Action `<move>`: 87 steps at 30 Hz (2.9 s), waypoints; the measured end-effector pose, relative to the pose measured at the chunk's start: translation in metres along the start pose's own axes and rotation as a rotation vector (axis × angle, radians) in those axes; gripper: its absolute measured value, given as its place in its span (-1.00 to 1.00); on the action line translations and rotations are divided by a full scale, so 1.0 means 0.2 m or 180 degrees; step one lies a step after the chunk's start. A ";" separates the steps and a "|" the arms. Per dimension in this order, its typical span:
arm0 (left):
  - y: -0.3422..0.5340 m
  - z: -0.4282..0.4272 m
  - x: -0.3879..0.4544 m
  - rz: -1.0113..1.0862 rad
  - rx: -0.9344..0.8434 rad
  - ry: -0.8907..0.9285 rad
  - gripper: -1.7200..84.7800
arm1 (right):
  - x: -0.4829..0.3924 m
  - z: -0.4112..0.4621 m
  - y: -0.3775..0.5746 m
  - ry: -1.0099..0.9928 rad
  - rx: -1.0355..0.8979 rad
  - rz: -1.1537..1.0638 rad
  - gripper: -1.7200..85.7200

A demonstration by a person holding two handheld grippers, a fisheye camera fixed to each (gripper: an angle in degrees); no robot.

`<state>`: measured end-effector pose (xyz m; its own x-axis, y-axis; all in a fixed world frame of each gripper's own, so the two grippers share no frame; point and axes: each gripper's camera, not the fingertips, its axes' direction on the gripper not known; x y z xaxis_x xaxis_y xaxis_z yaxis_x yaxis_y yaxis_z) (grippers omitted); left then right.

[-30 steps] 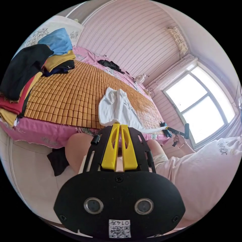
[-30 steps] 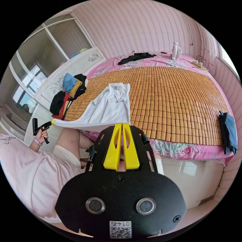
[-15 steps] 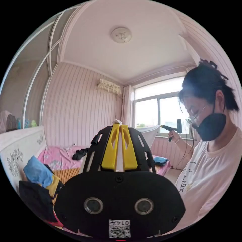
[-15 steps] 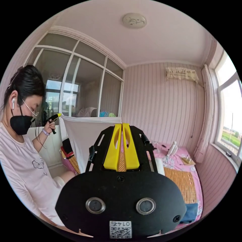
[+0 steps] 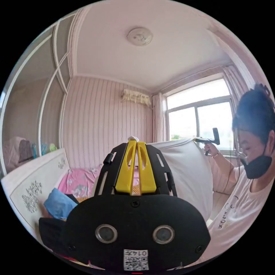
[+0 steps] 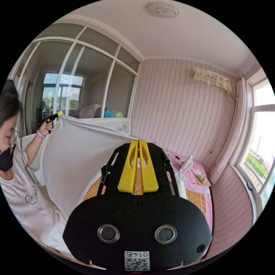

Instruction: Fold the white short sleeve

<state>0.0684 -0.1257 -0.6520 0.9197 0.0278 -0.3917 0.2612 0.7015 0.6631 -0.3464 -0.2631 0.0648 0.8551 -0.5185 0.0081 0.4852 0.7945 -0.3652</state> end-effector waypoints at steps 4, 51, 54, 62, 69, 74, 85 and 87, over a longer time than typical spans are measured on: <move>0.22 0.63 -0.20 -0.0251 -0.0822 -0.0235 -0.98 | 0.20 0.59 0.10 0.0091 -0.0619 0.0395 -0.97; 2.96 1.48 -0.45 -0.1129 -0.3447 -0.0023 -0.93 | 0.07 1.25 3.00 -0.0187 -0.2079 0.1541 -0.83; 2.96 1.49 -0.41 -0.0939 -0.3363 0.0003 -0.93 | 0.13 1.35 3.00 -0.0153 -0.1887 0.1564 -0.80; 2.91 1.96 -0.31 -0.0180 -0.3115 0.0259 -0.93 | 0.33 1.82 3.03 -0.0330 -0.1506 0.1722 -0.78; 3.00 2.76 -0.22 0.0194 -0.3003 0.0738 -0.95 | 0.56 2.22 3.12 -0.0290 -0.1363 0.1967 -0.70; 3.04 3.35 -0.17 0.0278 -0.2853 0.1156 -0.97 | 0.66 2.43 3.17 -0.0244 -0.1398 0.1850 -0.65; 3.24 4.15 0.01 0.0193 -0.2573 0.1310 -0.98 | 0.88 2.60 3.40 -0.0495 -0.1650 0.2054 -0.95; 3.25 4.21 0.06 0.0258 -0.2564 0.1333 -0.98 | 0.87 2.46 3.44 -0.0320 -0.1598 0.1973 -0.95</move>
<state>0.4954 -0.2690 0.3107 0.7036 0.2446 -0.6672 -0.2280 0.9670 0.1141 0.2266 0.3480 0.2741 0.9659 0.0205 -0.2582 -0.2031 0.6790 -0.7055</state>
